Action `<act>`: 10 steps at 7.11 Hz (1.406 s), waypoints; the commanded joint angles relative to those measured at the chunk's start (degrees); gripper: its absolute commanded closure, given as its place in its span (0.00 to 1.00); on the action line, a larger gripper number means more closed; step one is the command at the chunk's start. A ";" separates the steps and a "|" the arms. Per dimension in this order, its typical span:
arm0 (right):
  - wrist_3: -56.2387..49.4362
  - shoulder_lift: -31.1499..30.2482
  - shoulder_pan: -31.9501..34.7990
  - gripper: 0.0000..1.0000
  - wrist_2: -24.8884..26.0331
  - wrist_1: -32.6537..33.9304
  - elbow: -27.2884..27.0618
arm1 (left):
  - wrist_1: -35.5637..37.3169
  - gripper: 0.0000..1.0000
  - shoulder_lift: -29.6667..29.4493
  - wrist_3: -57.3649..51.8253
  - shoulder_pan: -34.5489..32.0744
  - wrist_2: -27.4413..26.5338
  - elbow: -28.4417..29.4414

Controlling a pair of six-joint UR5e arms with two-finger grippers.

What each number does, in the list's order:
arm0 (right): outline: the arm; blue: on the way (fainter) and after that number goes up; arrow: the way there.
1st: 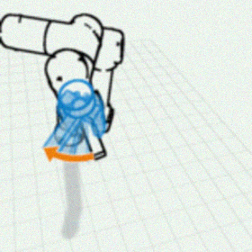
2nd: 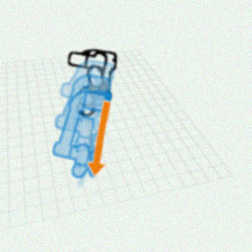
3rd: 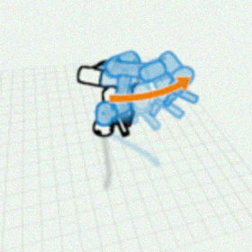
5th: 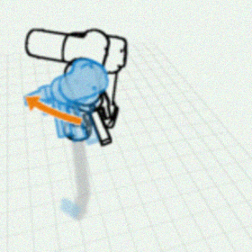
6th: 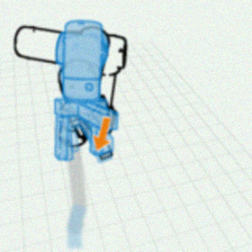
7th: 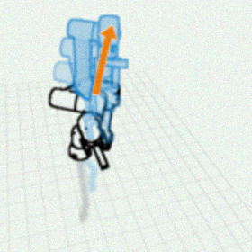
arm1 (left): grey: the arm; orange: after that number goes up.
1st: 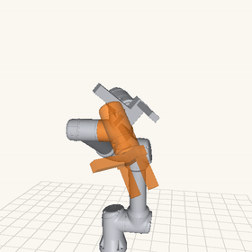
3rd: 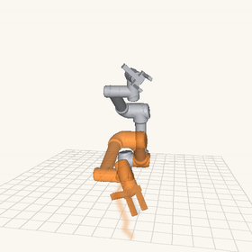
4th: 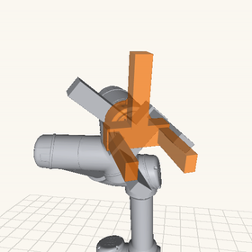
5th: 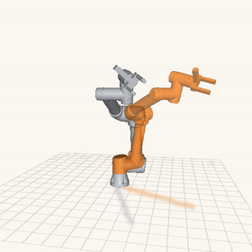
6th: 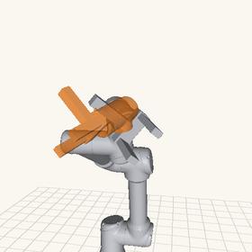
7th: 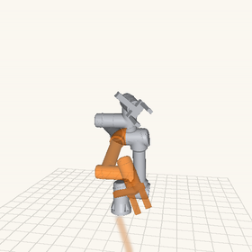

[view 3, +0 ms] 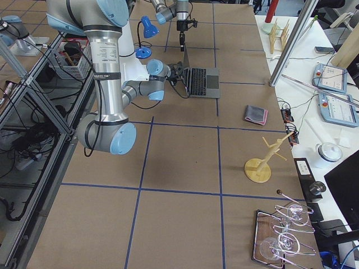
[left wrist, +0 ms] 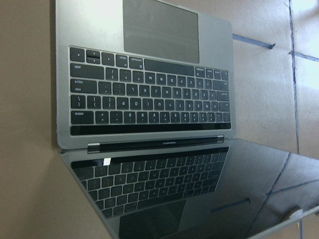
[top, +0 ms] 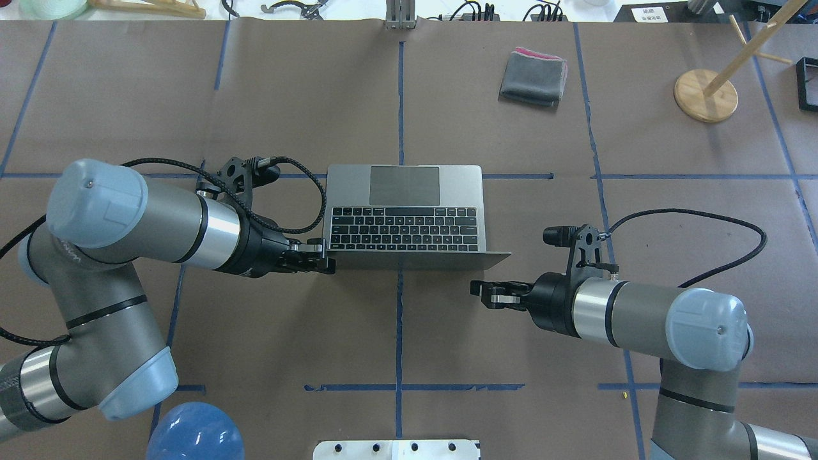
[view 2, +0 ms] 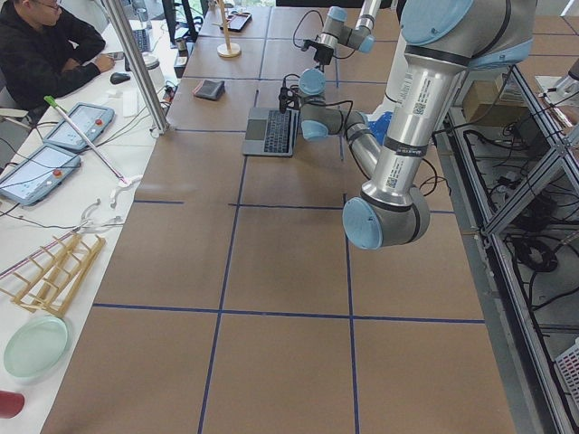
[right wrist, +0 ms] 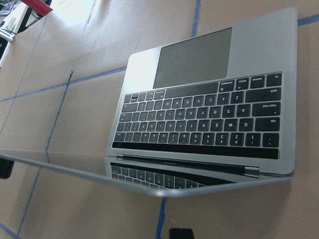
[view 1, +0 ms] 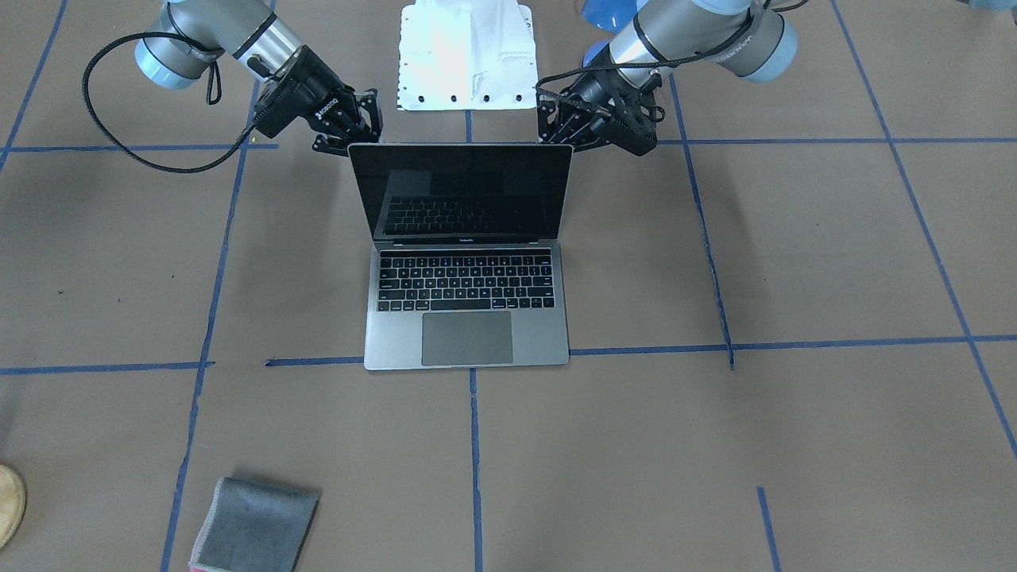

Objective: Close laptop

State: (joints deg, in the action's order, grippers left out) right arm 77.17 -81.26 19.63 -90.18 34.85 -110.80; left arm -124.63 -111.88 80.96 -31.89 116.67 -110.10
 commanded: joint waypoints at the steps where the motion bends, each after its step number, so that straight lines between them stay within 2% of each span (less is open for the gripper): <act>1: 0.00 5.30 1.38 1.00 0.09 7.31 0.14 | 2.47 1.00 -1.67 -0.10 -0.98 0.05 1.20; 3: 0.00 6.02 2.87 1.00 0.09 8.65 0.32 | 2.47 1.00 -3.51 -0.10 -2.03 0.05 3.92; 5: 0.00 9.25 4.62 1.00 0.09 13.46 0.75 | 2.47 1.00 -4.22 -0.10 -3.26 0.05 4.98; 10: -0.44 14.10 8.93 1.00 0.00 14.28 7.26 | 2.47 1.00 -5.44 -0.01 -3.62 0.05 7.17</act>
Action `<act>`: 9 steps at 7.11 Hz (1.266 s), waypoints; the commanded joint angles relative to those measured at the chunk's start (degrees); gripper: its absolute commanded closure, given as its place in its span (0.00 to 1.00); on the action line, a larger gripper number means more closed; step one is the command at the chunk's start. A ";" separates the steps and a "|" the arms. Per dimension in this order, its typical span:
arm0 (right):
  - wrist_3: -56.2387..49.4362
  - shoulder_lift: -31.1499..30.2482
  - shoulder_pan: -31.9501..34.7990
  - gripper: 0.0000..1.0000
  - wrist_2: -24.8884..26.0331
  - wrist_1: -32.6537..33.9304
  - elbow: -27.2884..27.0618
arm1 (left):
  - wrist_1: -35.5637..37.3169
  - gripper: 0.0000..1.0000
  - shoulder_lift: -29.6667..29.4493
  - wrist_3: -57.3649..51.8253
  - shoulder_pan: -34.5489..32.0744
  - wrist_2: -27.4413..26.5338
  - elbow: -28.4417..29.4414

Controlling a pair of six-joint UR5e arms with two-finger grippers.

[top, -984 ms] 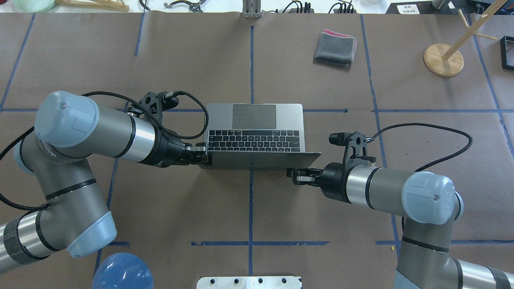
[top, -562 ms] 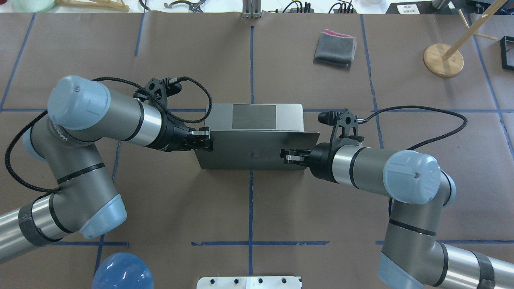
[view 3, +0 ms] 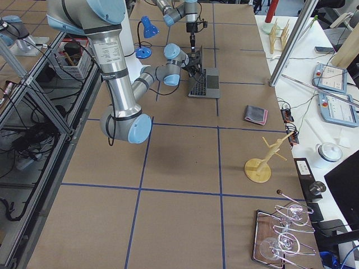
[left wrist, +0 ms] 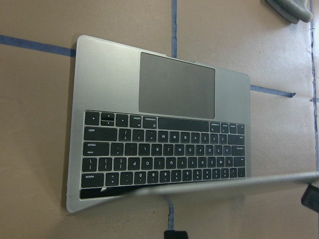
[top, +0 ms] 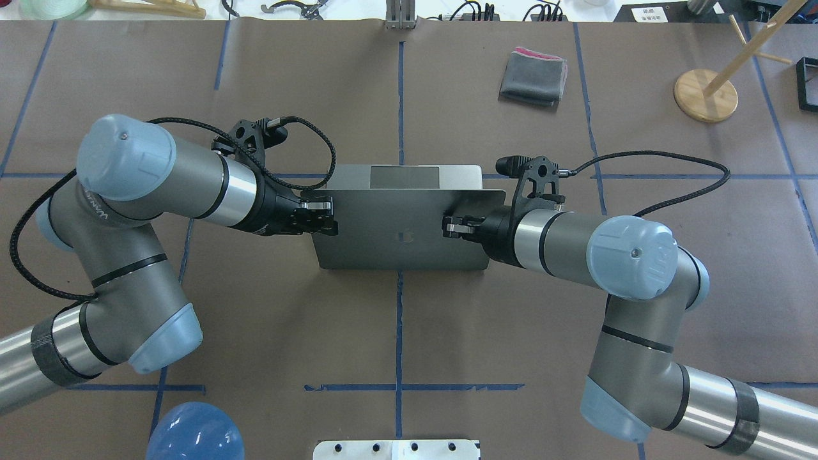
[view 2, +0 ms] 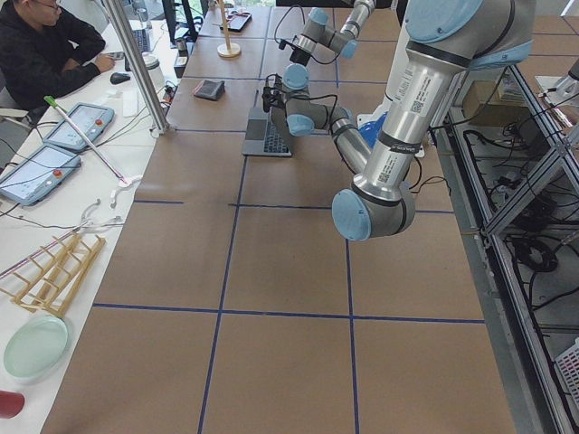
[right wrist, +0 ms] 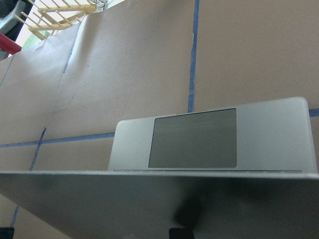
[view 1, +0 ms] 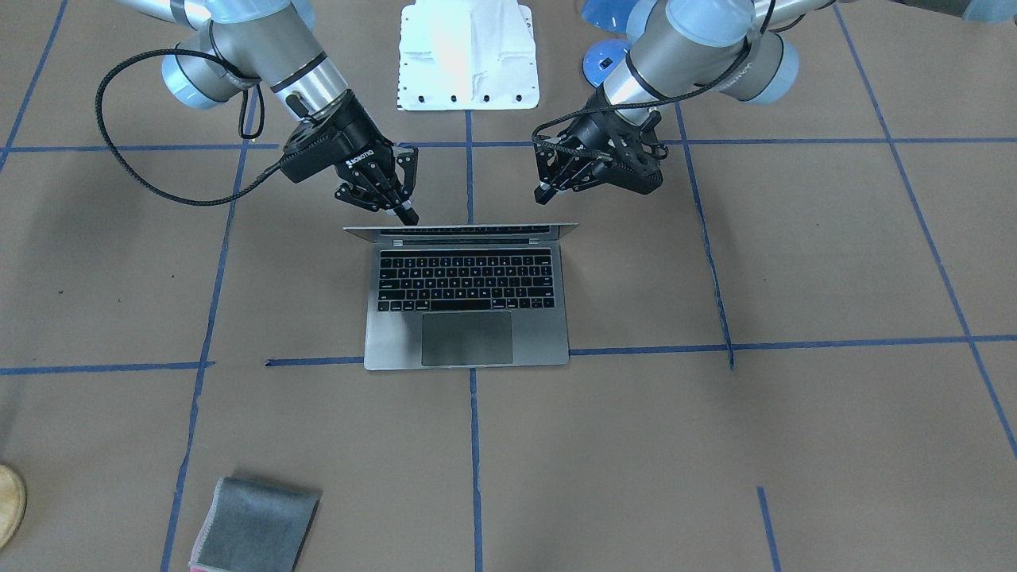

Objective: Close laptop

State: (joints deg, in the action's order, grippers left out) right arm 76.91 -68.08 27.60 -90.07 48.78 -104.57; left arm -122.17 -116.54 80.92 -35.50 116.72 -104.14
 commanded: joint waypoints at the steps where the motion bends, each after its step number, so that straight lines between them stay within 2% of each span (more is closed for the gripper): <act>1: -0.27 0.93 1.40 1.00 -0.10 0.44 1.38 | 0.00 1.00 -2.54 0.03 -0.01 -0.09 3.48; 5: -1.33 1.19 2.11 1.00 -0.10 0.26 3.49 | -0.26 1.00 -5.88 -0.23 -2.37 -0.17 10.16; 7: -1.24 4.34 2.11 1.00 -0.10 0.09 8.04 | -0.35 1.00 -6.59 -0.15 -2.73 -0.17 12.11; 9: -1.41 4.79 2.80 1.00 -0.10 0.17 9.81 | -0.61 1.00 -7.47 -0.15 -3.08 -0.26 14.30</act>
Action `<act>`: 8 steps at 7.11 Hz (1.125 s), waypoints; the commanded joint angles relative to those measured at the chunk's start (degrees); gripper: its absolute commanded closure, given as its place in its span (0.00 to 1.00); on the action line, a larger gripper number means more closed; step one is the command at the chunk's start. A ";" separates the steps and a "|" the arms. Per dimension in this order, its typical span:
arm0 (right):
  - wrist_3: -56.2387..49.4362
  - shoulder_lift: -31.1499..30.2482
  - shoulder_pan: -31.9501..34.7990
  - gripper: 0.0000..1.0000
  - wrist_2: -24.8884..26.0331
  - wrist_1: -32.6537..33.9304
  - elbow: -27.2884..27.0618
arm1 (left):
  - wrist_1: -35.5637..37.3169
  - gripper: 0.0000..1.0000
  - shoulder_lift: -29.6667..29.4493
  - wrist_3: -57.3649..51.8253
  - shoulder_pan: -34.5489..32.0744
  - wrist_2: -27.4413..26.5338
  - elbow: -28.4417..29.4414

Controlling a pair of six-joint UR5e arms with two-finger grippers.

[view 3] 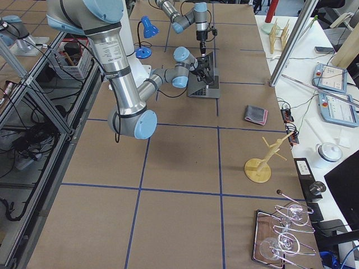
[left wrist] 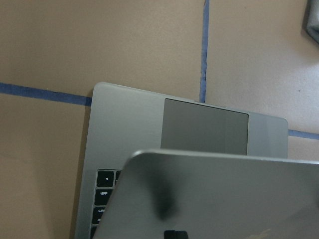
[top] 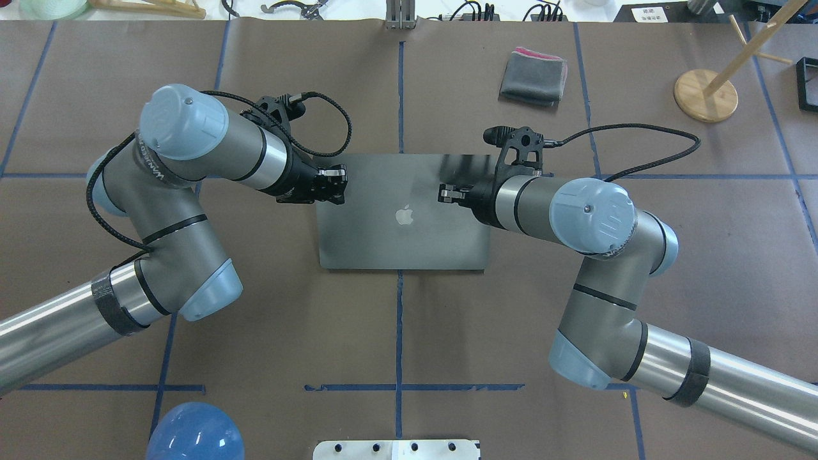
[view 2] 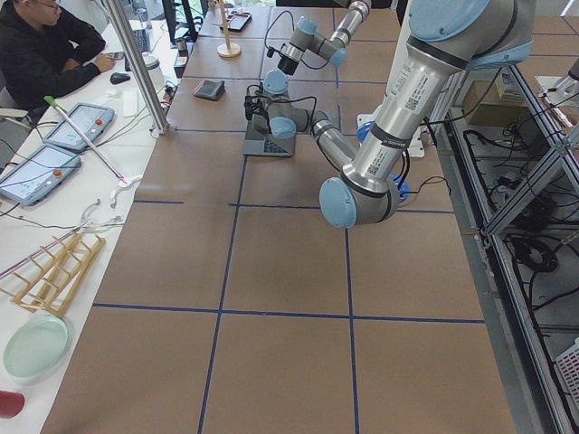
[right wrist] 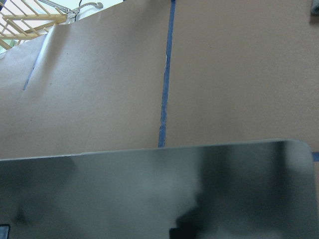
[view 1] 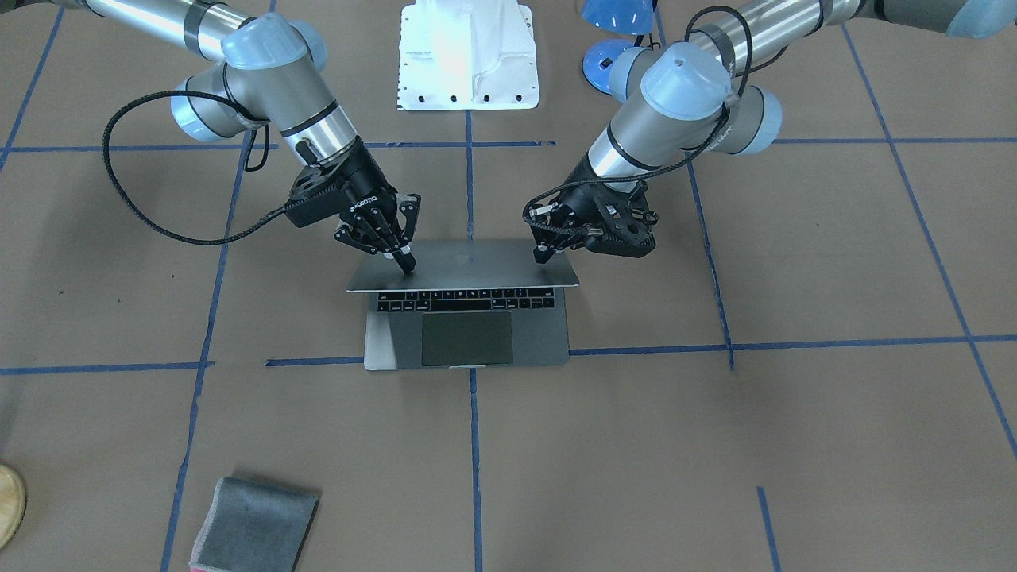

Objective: Close laptop

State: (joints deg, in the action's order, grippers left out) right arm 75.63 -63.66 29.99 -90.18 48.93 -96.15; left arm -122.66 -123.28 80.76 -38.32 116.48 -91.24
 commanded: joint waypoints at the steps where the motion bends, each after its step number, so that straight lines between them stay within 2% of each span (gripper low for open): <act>1: -0.05 1.77 1.03 1.00 0.00 0.02 3.05 | -0.21 1.00 -1.69 0.01 -0.35 -0.03 3.24; 5: -0.13 2.84 2.27 1.00 0.00 0.02 7.02 | -3.81 1.00 -5.46 0.10 -0.35 -1.17 11.84; 8: 0.22 5.38 2.27 0.99 0.00 -0.06 10.79 | -4.52 1.00 -6.35 -1.13 -0.44 -2.58 14.50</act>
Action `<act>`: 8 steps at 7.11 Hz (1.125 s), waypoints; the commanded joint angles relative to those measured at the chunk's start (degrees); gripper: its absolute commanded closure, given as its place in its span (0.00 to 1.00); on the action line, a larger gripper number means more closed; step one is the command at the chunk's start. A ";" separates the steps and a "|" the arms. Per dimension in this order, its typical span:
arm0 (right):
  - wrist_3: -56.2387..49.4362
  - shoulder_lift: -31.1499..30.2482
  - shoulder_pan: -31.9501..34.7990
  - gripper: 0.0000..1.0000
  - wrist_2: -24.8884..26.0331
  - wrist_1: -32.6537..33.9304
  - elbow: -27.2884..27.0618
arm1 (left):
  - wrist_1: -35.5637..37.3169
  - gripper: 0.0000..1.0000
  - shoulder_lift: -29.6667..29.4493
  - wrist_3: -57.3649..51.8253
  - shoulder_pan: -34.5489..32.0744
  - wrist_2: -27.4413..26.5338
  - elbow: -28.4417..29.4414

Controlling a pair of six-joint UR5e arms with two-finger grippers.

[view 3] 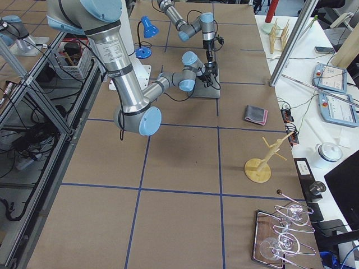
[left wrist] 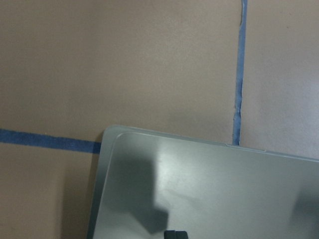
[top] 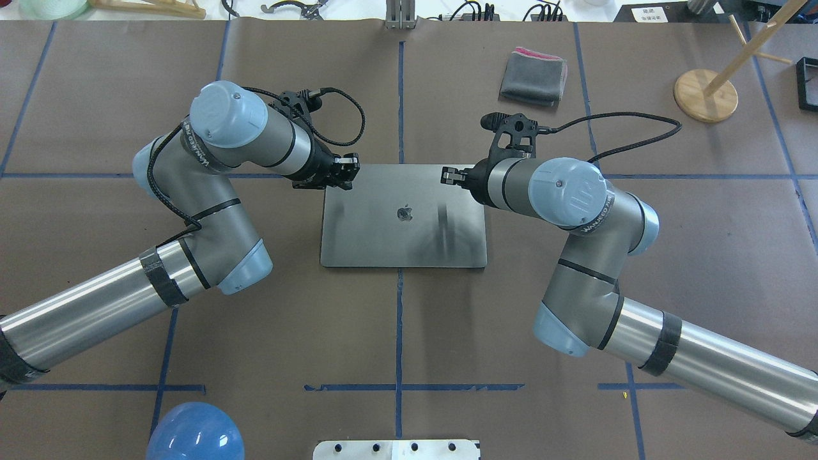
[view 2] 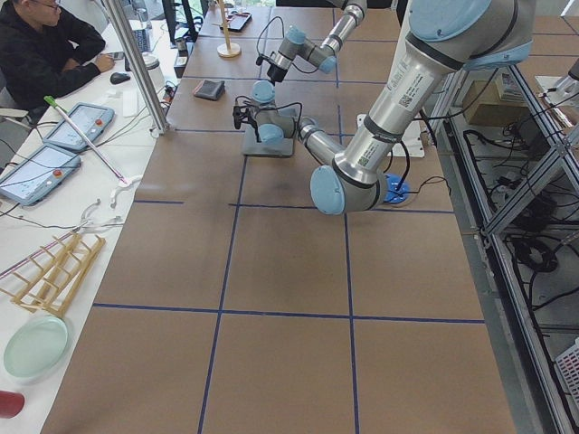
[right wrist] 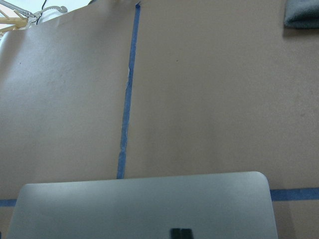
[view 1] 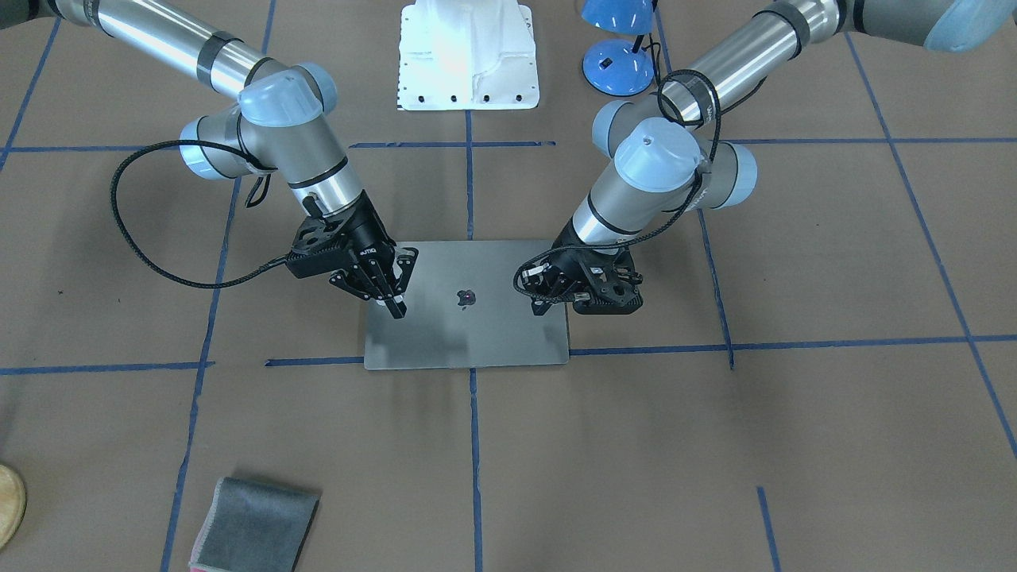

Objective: Close laptop

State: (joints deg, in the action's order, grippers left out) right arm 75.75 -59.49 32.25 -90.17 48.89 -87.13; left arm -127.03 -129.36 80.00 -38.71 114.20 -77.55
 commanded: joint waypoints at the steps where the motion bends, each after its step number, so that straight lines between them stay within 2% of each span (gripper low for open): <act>1: 0.27 1.48 0.53 1.00 -0.09 -0.03 1.87 | -0.14 1.00 -0.28 -0.37 -0.40 -0.29 0.82; 4: 0.36 2.19 2.29 0.99 -2.98 -0.11 1.00 | 0.03 1.00 -0.28 -1.60 -0.76 -0.21 2.92; 8: 0.27 2.19 3.60 0.99 -4.30 -0.20 0.91 | 0.03 1.00 -0.37 -2.39 -0.32 -0.21 4.43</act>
State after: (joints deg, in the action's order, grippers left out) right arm 76.10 -57.31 35.11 -93.59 48.69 -86.20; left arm -127.02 -129.78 77.67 -39.21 113.99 -73.31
